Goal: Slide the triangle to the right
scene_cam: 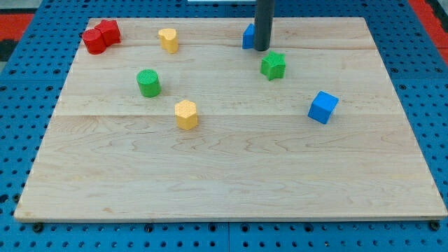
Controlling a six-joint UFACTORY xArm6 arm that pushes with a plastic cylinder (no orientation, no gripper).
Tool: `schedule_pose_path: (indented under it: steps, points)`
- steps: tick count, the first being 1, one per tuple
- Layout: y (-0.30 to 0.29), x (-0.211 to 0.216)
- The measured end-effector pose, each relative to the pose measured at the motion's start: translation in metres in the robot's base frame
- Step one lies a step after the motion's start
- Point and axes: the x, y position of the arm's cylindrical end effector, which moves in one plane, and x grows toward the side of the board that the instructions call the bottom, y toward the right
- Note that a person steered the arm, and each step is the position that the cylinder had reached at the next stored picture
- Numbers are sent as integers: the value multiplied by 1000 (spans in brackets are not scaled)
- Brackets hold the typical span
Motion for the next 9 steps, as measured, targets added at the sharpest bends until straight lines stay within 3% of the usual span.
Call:
schedule_pose_path:
  steps: [1, 2, 3, 4, 5, 6, 7, 8, 9]
  points:
    - [-14, -37]
    - [-34, -46]
    - [-13, -77]
    - [-20, -70]
    - [-75, -55]
    - [-94, -50]
    - [-57, -40]
    - [-156, -40]
    - [-191, -48]
